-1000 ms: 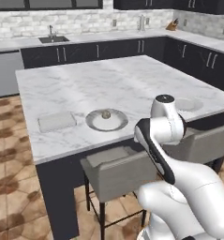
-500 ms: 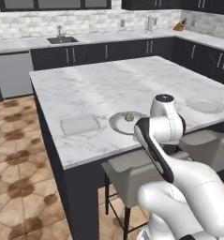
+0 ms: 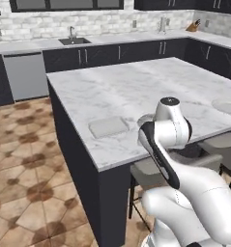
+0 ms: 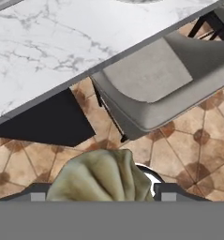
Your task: Place two dumplings into each of the tupperware containers and then place the containers in the fridge.
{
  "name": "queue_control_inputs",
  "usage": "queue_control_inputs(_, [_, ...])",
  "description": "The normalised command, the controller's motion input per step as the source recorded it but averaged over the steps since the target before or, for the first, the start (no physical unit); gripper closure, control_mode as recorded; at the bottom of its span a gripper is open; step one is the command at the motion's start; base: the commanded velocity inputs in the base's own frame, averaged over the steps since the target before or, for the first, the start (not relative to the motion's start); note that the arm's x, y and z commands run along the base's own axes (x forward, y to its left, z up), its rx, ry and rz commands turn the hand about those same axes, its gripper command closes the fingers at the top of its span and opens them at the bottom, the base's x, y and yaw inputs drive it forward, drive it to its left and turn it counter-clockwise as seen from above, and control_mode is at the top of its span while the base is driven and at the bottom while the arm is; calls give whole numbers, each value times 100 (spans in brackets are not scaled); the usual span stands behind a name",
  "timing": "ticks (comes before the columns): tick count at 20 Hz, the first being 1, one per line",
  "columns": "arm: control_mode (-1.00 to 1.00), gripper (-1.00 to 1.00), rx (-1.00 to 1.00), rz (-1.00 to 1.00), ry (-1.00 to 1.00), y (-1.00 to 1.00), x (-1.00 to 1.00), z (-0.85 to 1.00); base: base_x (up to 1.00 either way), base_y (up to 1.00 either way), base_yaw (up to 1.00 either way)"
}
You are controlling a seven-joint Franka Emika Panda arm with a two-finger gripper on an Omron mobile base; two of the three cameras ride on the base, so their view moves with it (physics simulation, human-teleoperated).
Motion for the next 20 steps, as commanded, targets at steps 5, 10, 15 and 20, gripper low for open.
queue_control_inputs(5, [100, 100, 0, 0, 0, 0, 0, 0, 34, 61, 0])
queue_control_inputs(10, [100, 100, 0, 0, 0, 0, 0, 0, 43, 55, 0])
queue_control_inputs(15, [100, 100, 0, 0, 0, 0, 0, 0, 46, 40, 0])
queue_control_inputs(20, [-100, 100, -8, 0, 13, 6, 11, 25, 14, 13, 0])
